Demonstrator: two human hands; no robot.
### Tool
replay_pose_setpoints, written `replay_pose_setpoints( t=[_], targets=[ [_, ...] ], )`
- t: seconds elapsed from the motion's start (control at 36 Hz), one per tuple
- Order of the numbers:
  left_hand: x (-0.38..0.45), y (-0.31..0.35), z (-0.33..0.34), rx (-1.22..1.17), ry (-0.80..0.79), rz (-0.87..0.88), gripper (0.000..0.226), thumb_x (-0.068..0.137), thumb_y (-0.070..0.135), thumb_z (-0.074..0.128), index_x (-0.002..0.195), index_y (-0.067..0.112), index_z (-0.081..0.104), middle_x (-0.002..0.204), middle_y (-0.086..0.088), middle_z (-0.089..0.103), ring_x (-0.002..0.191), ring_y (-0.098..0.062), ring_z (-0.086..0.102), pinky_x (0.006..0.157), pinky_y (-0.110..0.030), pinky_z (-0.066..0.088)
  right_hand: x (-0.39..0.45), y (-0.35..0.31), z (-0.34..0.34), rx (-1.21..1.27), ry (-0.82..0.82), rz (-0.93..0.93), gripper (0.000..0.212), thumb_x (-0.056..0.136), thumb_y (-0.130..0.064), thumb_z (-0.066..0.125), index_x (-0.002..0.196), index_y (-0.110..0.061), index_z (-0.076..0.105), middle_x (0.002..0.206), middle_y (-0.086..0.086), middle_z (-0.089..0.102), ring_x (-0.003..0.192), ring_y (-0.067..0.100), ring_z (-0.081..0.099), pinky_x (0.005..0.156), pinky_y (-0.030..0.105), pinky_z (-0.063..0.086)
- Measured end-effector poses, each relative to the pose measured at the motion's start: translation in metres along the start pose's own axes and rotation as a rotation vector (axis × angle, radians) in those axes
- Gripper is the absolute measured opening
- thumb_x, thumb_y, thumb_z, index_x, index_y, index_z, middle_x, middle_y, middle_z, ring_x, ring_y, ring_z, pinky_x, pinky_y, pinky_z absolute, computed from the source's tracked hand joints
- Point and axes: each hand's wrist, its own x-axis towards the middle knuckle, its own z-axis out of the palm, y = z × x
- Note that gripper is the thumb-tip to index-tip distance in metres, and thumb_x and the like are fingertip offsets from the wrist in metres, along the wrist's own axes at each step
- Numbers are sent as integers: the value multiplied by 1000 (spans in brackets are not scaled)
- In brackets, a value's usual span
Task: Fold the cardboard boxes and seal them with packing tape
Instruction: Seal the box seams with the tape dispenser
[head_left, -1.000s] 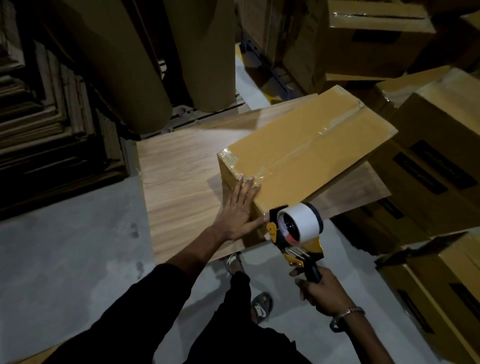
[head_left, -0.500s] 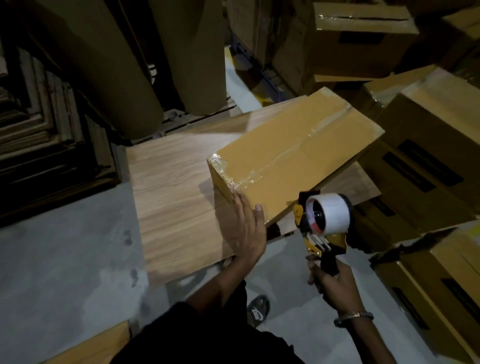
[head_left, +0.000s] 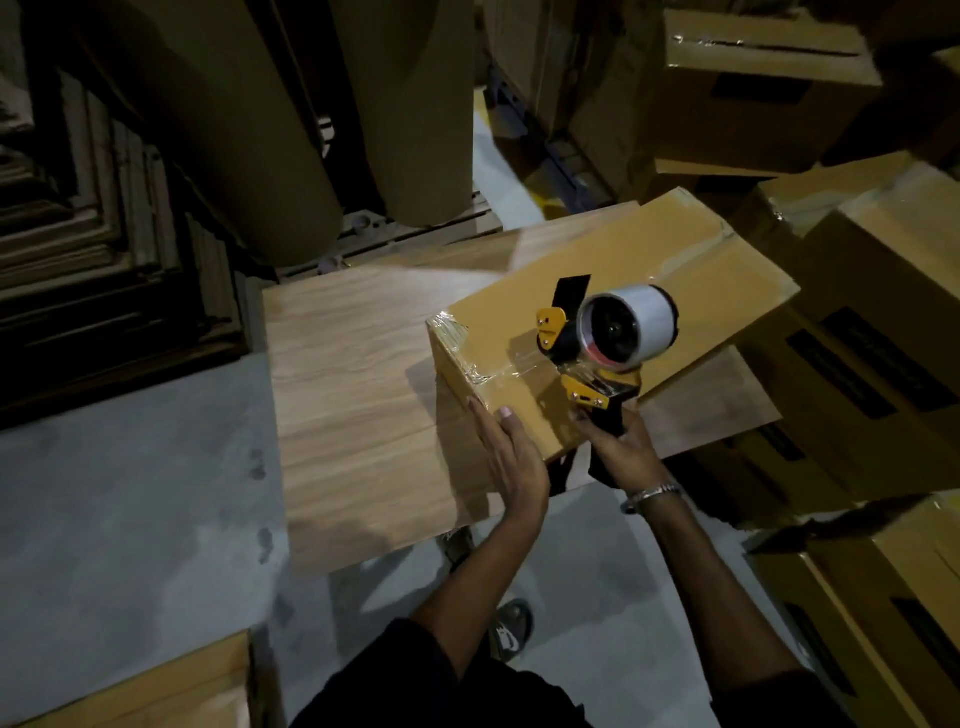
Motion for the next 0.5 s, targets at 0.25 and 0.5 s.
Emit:
replay_pose_setpoints(
  t=[0.25, 0.5],
  targets=[
    [103, 28, -11, -239, -38, -276, 71, 107, 68, 25, 159, 23, 40, 151, 0, 53, 129, -13, 51, 108, -26, 45, -9, -6, -11, 104, -153, 53, 91, 81, -50, 87, 156, -24, 43, 159, 4, 47, 140, 14, 53, 115, 42, 43],
    [154, 46, -14, -27, 127, -250, 80, 102, 72, 34, 165, 24, 24, 171, -8, 29, 156, -31, 29, 126, -48, 25, -12, -31, -11, 211, -121, 118, 51, 92, -12, 74, 140, -13, 60, 127, -8, 74, 119, 5, 67, 87, 11, 53]
  ],
)
